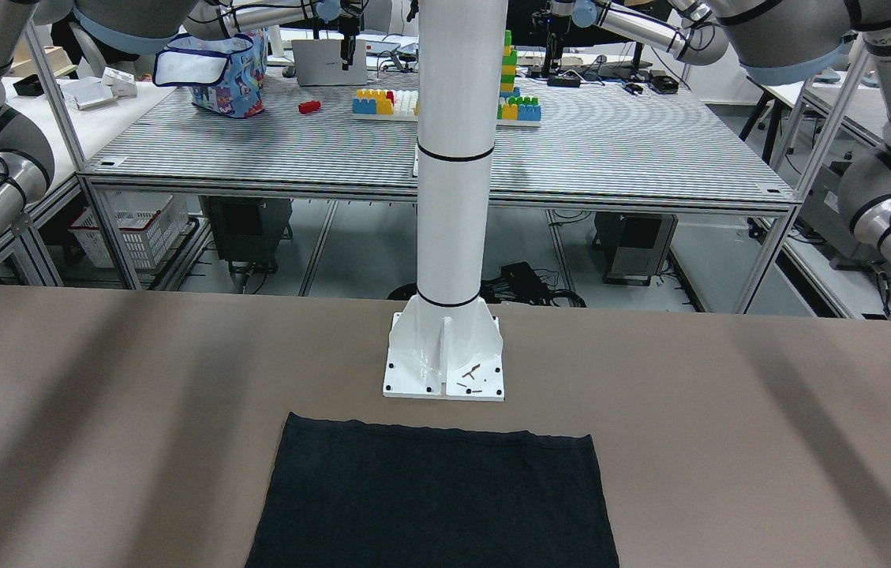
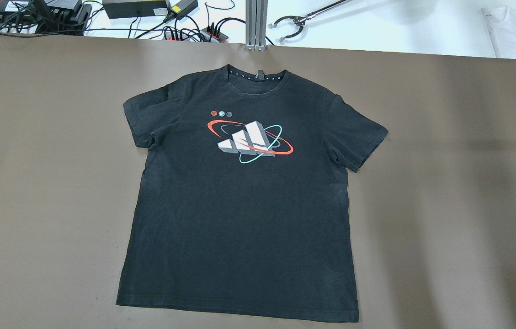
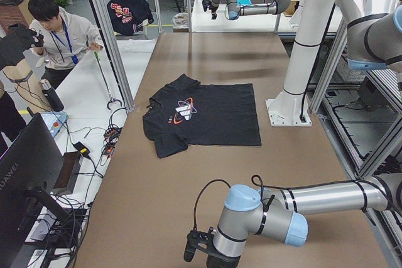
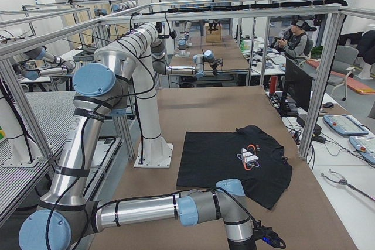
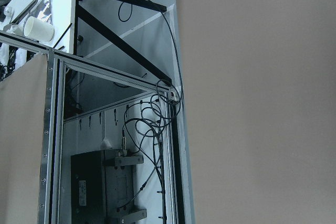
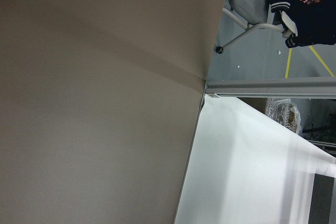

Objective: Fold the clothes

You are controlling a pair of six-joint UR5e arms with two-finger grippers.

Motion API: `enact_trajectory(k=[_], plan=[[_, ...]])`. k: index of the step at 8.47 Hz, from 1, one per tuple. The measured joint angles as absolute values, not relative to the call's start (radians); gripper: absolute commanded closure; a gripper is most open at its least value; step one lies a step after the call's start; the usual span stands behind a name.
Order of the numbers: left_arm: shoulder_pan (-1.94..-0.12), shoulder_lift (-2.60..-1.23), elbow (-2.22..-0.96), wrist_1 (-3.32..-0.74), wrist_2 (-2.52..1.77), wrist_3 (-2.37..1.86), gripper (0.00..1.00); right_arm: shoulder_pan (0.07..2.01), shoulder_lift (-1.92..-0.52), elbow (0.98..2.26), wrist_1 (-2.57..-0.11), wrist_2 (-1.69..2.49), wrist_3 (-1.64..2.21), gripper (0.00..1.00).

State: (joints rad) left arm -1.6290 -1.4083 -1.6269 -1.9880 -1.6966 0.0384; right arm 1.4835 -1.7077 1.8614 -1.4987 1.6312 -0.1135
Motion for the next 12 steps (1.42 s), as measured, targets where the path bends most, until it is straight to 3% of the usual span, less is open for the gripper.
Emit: enact_trajectory(k=[12], plan=[[-1.627, -1.515, -1.677, -2.03, -1.852, 0.025, 0.0, 1.479, -1.636, 1.926, -1.426, 1.77, -0.061, 0.06]])
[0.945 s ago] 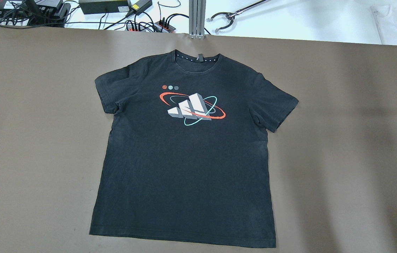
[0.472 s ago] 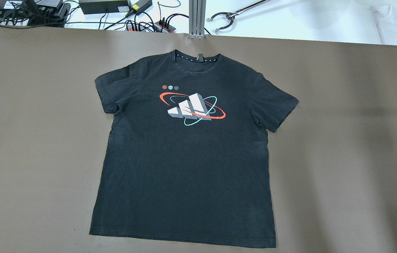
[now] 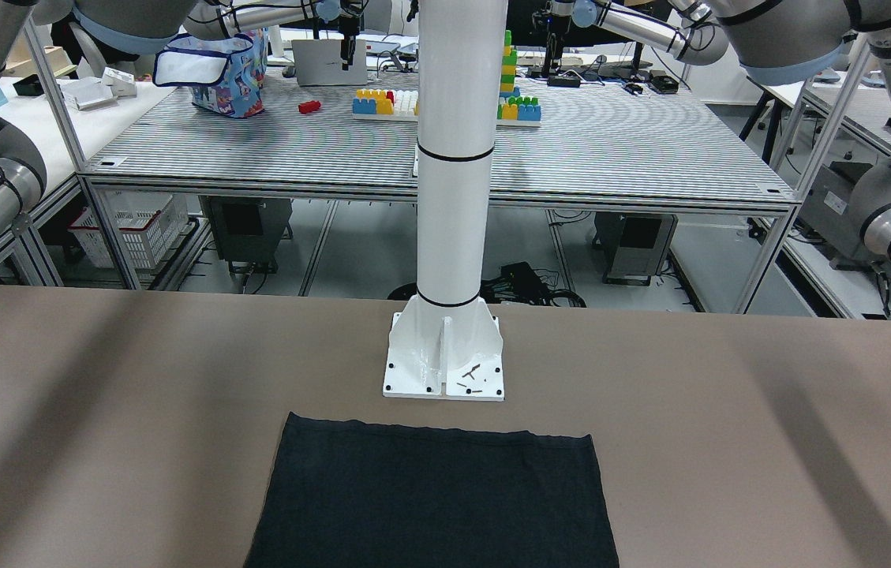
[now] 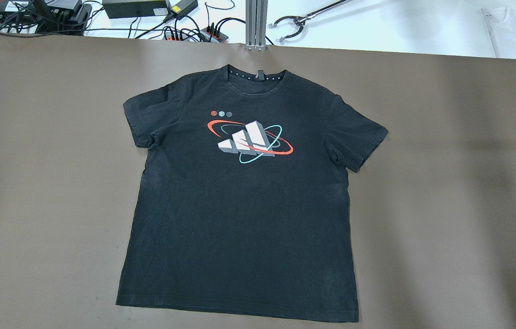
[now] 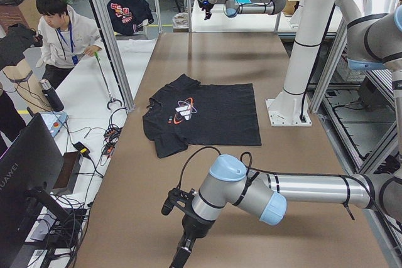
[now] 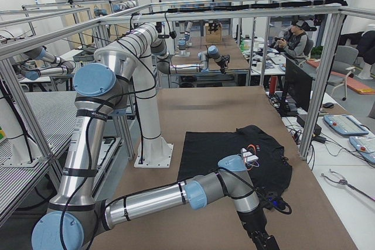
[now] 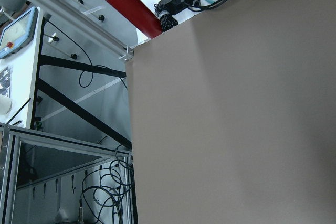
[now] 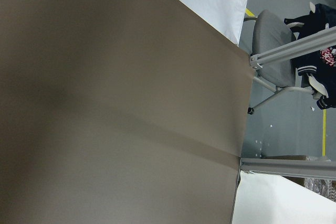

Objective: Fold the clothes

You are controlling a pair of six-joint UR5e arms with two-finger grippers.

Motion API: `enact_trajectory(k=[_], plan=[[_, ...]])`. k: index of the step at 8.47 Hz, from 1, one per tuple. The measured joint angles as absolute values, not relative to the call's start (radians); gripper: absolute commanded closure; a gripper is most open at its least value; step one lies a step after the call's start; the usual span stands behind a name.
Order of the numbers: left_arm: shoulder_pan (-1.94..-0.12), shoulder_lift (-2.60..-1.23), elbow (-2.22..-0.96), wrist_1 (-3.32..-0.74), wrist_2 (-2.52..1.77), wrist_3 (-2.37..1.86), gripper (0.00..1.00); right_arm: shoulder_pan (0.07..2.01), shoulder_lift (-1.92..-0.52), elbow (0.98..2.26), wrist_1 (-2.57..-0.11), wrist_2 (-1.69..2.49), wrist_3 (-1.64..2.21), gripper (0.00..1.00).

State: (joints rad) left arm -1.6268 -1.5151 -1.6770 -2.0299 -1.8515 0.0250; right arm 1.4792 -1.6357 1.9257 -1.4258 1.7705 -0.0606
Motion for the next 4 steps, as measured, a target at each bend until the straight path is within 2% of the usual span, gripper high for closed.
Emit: enact_trajectory(k=[4], plan=[[-1.588, -1.557, -1.661, -2.095, -1.9, 0.028, 0.0, 1.471, -1.616, 1.898, -1.372, 1.778, -0.047, 0.06]])
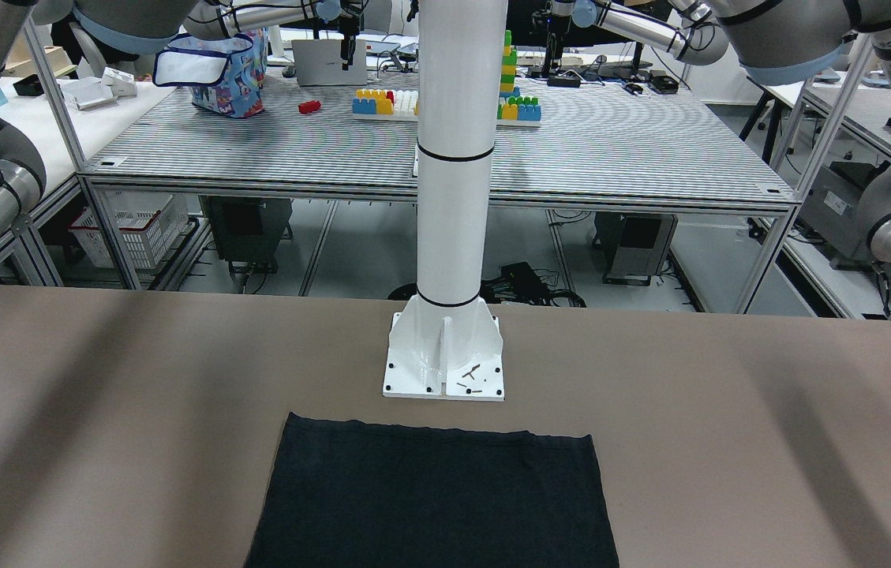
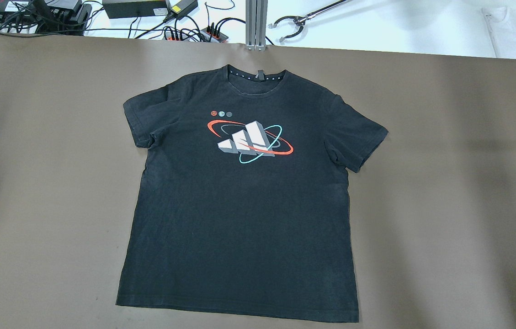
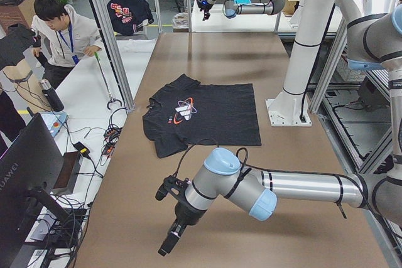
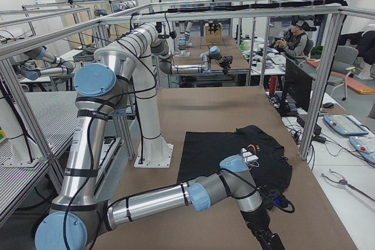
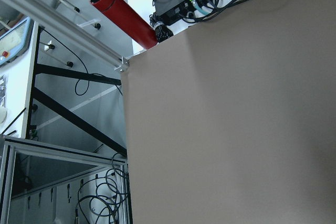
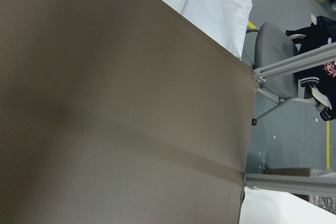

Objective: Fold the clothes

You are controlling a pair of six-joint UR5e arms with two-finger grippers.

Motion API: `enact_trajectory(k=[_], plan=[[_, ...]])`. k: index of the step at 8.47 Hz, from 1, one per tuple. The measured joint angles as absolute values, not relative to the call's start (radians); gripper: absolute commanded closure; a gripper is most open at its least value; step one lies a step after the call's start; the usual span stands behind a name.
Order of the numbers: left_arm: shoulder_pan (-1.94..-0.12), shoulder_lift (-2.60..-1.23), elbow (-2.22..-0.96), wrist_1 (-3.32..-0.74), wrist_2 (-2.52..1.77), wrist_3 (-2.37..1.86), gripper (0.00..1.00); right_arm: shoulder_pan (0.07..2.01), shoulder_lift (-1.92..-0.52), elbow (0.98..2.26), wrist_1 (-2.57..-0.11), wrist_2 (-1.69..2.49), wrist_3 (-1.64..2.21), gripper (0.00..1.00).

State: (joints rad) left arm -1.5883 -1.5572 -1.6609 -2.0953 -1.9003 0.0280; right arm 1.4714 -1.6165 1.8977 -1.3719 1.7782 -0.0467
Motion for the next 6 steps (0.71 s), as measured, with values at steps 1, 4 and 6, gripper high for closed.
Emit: enact_trajectory(k=[1, 4, 6], plan=[[-1.545, -1.595, -1.644, -2.102, -1.903, 0.027, 0.0, 1.458, -1.581, 1.87, -1.371, 1.779, -0.045, 0.06], [-1.415, -1.775, -1.502, -2.107, -1.912, -0.013, 0.0, 1.405, -1.431, 1.709, -1.37, 1.816, 0.003, 0.06], [-1.33, -1.892, -1.399, -2.111, -1.931, -0.124, 0.0, 1.336, -1.361, 1.657, -1.368, 1.853, 0.125, 0.06]])
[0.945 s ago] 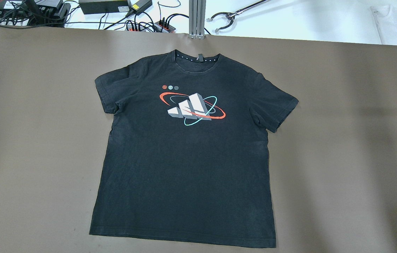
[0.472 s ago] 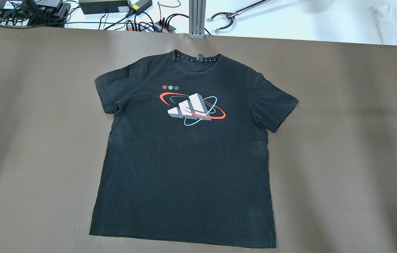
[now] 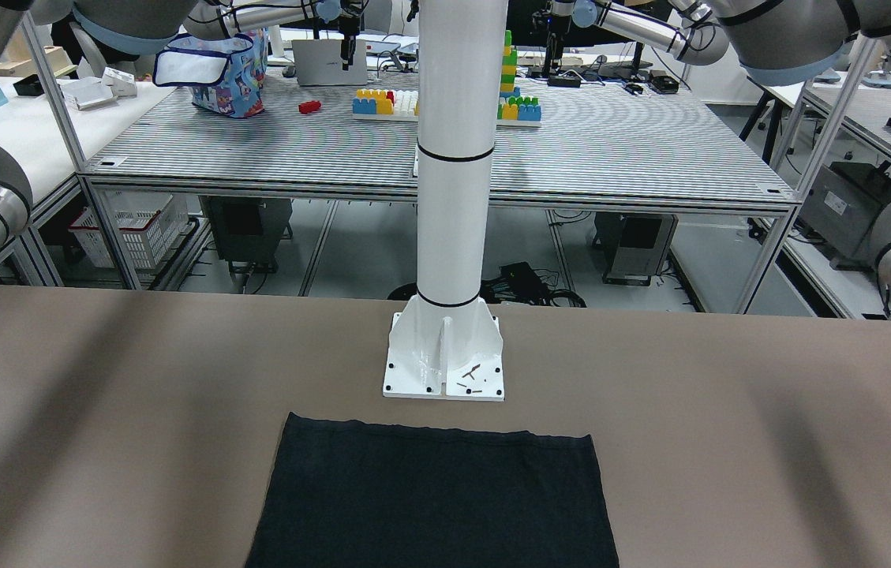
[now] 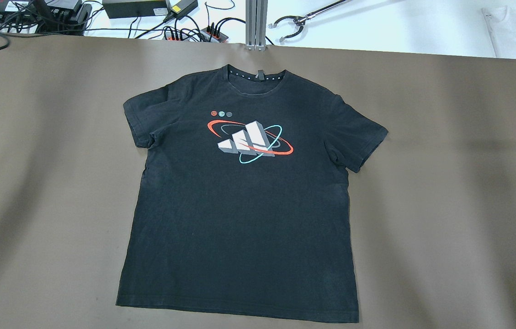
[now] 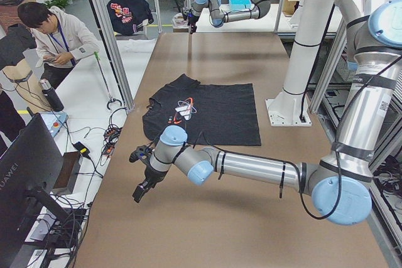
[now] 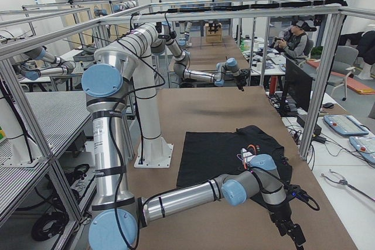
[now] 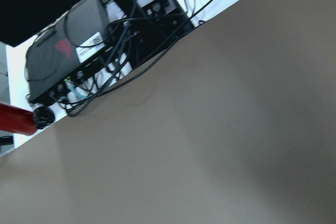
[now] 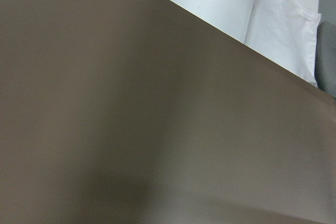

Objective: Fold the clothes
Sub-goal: 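Move both grippers in toward the shirt's shoulders farthest from the robot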

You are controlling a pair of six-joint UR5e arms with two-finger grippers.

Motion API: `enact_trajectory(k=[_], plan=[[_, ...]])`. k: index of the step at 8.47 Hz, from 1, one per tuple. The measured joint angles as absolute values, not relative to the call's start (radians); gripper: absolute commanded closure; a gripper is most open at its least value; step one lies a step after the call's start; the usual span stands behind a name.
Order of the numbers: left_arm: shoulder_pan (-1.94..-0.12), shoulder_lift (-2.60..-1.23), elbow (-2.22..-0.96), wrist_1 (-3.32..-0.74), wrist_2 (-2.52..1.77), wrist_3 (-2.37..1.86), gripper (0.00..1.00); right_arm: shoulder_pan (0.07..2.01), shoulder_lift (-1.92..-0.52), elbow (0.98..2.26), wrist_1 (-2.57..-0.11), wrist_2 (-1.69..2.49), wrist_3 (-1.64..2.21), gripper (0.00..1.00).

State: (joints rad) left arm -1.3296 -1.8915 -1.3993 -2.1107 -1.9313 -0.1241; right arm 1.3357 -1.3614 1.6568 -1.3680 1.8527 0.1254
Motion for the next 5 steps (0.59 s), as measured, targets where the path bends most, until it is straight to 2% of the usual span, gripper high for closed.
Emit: enact_trajectory(k=[5], plan=[[-1.157, -2.152, -1.156, -2.134, -2.007, -0.378, 0.0, 1.117, -1.192, 1.522, -1.257, 1.863, 0.52, 0.06]])
